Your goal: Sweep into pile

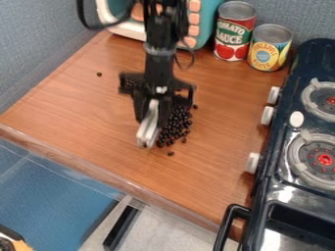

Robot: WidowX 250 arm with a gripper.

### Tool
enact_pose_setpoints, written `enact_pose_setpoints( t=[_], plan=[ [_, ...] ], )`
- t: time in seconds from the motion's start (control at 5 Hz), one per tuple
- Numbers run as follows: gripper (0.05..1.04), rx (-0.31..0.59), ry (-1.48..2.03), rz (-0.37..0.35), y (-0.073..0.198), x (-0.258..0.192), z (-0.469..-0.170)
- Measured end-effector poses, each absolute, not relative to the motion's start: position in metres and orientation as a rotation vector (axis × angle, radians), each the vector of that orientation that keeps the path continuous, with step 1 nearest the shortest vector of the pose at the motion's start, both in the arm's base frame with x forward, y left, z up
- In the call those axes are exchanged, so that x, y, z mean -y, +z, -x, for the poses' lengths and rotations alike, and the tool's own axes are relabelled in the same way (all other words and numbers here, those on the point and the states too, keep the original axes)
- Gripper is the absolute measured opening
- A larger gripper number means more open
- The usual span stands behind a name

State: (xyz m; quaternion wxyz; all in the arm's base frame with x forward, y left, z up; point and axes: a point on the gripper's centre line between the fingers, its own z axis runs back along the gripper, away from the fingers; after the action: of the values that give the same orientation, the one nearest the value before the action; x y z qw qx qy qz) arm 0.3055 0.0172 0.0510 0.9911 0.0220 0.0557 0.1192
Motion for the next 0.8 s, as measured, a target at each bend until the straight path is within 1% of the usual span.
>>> enact_pose_setpoints(
  t=[0.2,0.4,0.6,0.8],
  plan=[
    [0.380,-0.041,0.271,-0.019,0.090,-0.039,-0.308],
    [0.380,0.017,0.252,-0.020,0.126,-0.059,-0.312],
    [0.380,0.034,0.273,-0.096,0.139,-0.094,-0.319],
    [0.380,0.000,0.271,-0.199,0.112,-0.126,-0.328]
  ],
)
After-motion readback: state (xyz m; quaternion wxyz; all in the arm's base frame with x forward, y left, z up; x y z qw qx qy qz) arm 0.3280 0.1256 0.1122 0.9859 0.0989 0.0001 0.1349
